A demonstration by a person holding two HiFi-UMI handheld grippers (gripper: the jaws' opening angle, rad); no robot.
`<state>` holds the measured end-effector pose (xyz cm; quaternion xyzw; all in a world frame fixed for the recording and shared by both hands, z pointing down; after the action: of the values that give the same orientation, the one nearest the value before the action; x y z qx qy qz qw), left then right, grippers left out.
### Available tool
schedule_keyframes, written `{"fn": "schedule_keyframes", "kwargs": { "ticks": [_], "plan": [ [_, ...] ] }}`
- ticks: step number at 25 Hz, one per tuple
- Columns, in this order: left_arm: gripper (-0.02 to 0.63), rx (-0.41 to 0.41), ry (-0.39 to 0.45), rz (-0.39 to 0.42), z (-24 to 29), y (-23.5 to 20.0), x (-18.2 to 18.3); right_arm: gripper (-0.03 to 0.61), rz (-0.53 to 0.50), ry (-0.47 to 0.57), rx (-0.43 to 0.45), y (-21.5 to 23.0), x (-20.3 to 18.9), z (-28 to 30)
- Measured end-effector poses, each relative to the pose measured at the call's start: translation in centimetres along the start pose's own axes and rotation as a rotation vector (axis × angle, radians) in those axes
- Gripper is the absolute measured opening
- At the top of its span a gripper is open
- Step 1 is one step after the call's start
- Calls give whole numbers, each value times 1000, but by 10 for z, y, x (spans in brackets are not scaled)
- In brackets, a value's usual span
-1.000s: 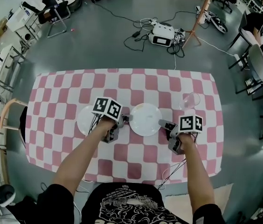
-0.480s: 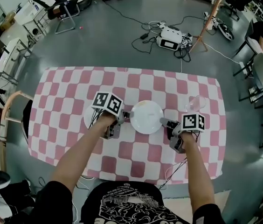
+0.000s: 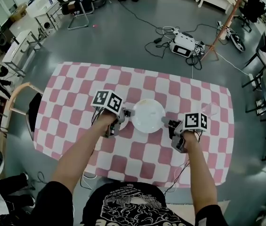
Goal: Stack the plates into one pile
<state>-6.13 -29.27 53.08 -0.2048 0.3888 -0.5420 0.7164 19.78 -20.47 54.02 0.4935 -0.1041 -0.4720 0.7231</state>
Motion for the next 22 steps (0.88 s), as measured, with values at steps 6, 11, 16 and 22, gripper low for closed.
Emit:
{"fn": "schedule_keyframes", "kwargs": {
  "ticks": [6,11,16,22],
  "plan": [
    [38,15,46,-32,-35,-23,-3,29,-31,-35,18,-26,-8,30],
    [37,33,75,-64,-63,-46,-7,29,-49,-64,32,-45,-18,58],
    [38,45,91,-87,-86,-68,-11,29,-67,-87,32,-63,-28,82],
    [40,57,91,-110,-105,-93,-16,29,-72,-100,25,-77,-43,107]
  ]
}}
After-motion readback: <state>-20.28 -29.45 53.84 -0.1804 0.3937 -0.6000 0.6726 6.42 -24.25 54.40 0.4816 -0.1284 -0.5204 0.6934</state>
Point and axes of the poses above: the fingertips, and each gripper's own axes: z forward along the fingers, y to its right, x out of its top, the point moved 9 cm from there along -z, backward along the fingers, and after that the axes turned 8 degrees about y, right-handed, at the moved point
